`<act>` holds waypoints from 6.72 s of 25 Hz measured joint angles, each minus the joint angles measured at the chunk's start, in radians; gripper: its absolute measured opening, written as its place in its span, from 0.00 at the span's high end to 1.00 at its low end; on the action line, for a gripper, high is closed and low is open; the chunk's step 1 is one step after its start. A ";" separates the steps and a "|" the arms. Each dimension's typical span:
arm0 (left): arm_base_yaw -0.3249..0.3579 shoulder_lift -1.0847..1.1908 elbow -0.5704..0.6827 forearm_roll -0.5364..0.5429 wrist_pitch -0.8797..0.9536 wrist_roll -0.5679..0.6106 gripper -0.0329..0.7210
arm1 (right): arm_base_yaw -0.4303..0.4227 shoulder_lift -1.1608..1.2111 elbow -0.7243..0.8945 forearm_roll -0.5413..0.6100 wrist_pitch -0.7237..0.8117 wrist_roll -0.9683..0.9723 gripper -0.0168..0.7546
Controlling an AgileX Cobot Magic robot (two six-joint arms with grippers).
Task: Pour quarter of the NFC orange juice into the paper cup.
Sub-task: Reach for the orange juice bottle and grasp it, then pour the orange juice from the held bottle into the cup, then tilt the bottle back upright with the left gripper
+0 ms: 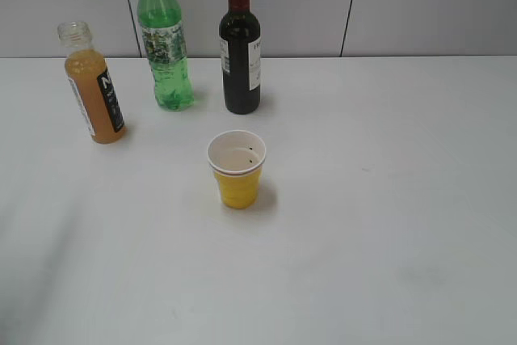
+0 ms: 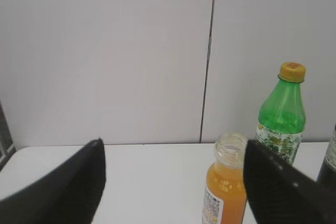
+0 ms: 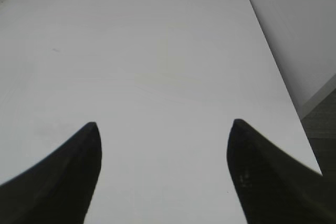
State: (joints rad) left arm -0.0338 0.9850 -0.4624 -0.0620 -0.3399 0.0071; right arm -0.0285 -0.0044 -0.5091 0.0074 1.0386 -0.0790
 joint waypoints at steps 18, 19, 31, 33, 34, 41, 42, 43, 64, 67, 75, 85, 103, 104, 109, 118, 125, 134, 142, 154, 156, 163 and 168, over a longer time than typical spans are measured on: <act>0.000 0.611 -0.002 0.280 -0.550 -0.180 0.13 | 0.000 0.000 0.000 0.000 0.000 0.000 0.21; 0.000 0.643 -0.003 0.282 -0.565 -0.180 0.11 | 0.000 0.000 0.000 0.000 0.000 0.000 0.21; 0.000 0.937 -0.035 0.229 -0.737 -0.154 0.08 | 0.000 0.000 0.000 0.000 0.000 0.000 0.21; 0.000 0.974 -0.050 0.229 -0.749 -0.153 0.08 | 0.000 0.000 0.000 0.000 0.000 0.000 0.21; 0.000 0.990 -0.059 0.229 -0.756 -0.151 0.08 | 0.000 0.000 0.000 0.000 0.000 0.000 0.21; 0.000 1.061 -0.118 0.281 -0.782 -0.132 0.08 | 0.000 0.000 0.000 0.000 0.000 0.000 0.21; 0.000 1.068 -0.128 0.287 -0.783 -0.131 0.08 | 0.000 0.000 0.000 0.000 0.000 0.000 0.21; 0.000 1.077 -0.137 0.289 -0.784 -0.131 0.08 | 0.000 0.000 0.000 0.000 0.000 0.000 0.21; -0.025 1.223 -0.374 0.309 -0.730 -0.130 0.08 | 0.000 0.000 0.000 0.000 0.000 0.000 0.21; -0.034 1.239 -0.416 0.309 -0.720 -0.129 0.08 | 0.000 0.000 0.000 0.000 0.000 0.000 0.21; -0.038 1.291 -0.455 0.292 -0.717 -0.129 0.08 | 0.000 0.000 0.000 0.000 0.000 0.000 0.21; -0.039 1.292 -0.456 0.266 -0.775 -0.129 0.13 | 0.000 0.000 0.000 0.000 0.000 0.000 0.21; -0.039 1.252 -0.416 0.305 -0.789 -0.051 0.36 | 0.000 0.000 0.000 0.000 0.000 0.000 0.21; -0.039 1.230 -0.397 0.289 -0.789 -0.039 0.36 | 0.000 0.000 0.000 0.000 0.000 0.000 0.21; -0.039 1.097 -0.252 0.202 -0.793 0.027 0.36 | 0.000 0.000 0.000 0.000 0.000 0.000 0.21; -0.042 0.861 -0.009 0.107 -0.760 0.164 0.36 | 0.000 0.000 0.000 0.000 0.000 0.000 0.21; -0.179 0.737 0.045 -0.148 -0.709 0.363 0.36 | 0.000 0.000 0.000 0.000 0.000 0.000 0.21; -0.487 0.730 0.035 -0.454 -0.676 0.631 0.37 | 0.000 0.000 0.000 0.000 0.000 0.000 0.21; -0.591 0.730 -0.101 -0.679 -0.538 0.970 0.37 | 0.000 0.000 0.000 0.000 0.000 0.000 0.21; -0.592 0.762 -0.174 -0.733 -0.515 1.238 0.37 | 0.000 0.000 0.000 0.000 0.000 0.000 0.21; -0.594 0.783 -0.174 -0.735 -0.508 1.256 0.37 | 0.000 0.000 0.000 0.000 0.000 0.000 0.21; -0.614 0.830 -0.175 -0.718 -0.505 1.299 0.37 | 0.000 0.000 0.000 0.000 0.000 0.000 0.21; -0.614 0.858 -0.175 -0.715 -0.504 1.343 0.37 | 0.000 0.000 0.000 0.000 0.000 0.001 0.21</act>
State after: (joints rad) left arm -0.6475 1.8429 -0.6377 -0.7773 -0.8439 1.3497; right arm -0.0285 -0.0044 -0.5091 0.0074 1.0386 -0.0781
